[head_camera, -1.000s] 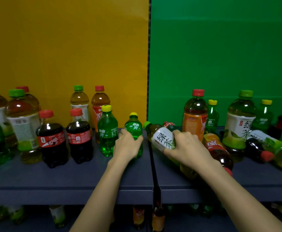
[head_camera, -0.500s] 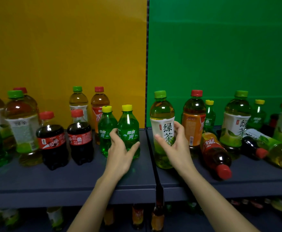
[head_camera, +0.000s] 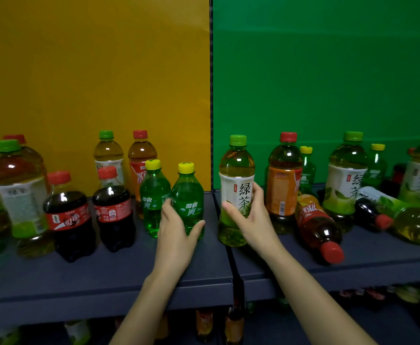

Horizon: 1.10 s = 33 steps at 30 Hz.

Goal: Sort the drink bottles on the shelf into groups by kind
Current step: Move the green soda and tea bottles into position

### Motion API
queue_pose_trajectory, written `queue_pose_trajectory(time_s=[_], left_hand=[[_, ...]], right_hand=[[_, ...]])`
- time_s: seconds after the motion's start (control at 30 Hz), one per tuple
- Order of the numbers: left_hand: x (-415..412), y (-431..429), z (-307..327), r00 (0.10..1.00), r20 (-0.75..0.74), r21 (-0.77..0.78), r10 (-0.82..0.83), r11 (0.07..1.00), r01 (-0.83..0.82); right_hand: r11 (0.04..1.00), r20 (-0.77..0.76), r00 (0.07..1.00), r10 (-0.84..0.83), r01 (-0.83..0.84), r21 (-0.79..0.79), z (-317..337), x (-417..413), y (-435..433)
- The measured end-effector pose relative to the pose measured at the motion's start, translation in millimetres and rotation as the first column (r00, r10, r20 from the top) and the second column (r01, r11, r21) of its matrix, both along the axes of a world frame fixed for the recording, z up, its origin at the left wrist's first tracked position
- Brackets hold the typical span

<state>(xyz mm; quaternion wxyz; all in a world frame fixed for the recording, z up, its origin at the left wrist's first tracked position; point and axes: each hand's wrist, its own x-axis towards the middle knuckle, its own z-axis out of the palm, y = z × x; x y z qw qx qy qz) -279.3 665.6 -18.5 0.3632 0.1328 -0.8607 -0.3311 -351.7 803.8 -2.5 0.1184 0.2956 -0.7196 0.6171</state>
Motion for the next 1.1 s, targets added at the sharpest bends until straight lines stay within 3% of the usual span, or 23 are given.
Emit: queue_pose_trajectory(time_s=[0.13,0.33,0.43,0.57,0.73,0.87,0.93,1.0,1.1], left_hand=[[2,7,2,0.995,-0.012,-0.082,0.102,0.991,-0.103],[5,10,3,0.991,-0.038,-0.137,0.131,0.981,-0.135],[8,11,5,0.969,-0.187,-0.195,0.162,0.960,-0.199],[11,18,11,0.921,-0.389,-0.252,0.023,0.959,-0.130],[3,35,33,0.904,-0.412,-0.304,-0.114,0.952,-0.018],[-12,46,49,0.954,-0.243,-0.113,-0.177,0.982,0.154],[-22,51,56,0.950,-0.127,0.166,-0.286,0.938,0.305],[-34,56,62,0.925,-0.112,0.501,-0.362,0.784,0.367],[-55,58,65,0.924,-0.155,0.774,-0.349,0.539,0.333]], right_hand=[[0.997,-0.025,0.997,-0.068,0.069,0.043,0,-6,3],[0.987,-0.060,0.990,-0.127,0.132,0.089,4,-3,7],[0.975,-0.139,0.982,-0.127,0.149,0.162,7,5,17],[0.945,-0.237,0.965,-0.112,0.177,0.274,9,17,52],[0.921,-0.365,0.923,-0.121,0.242,0.305,20,11,113],[0.901,-0.407,0.908,-0.098,0.255,0.352,30,-9,158],[0.888,-0.417,0.908,-0.048,0.230,0.398,32,-21,175],[0.867,-0.436,0.900,0.013,0.207,0.453,31,-33,189],[0.817,-0.452,0.887,0.093,0.192,0.544,26,-50,201]])
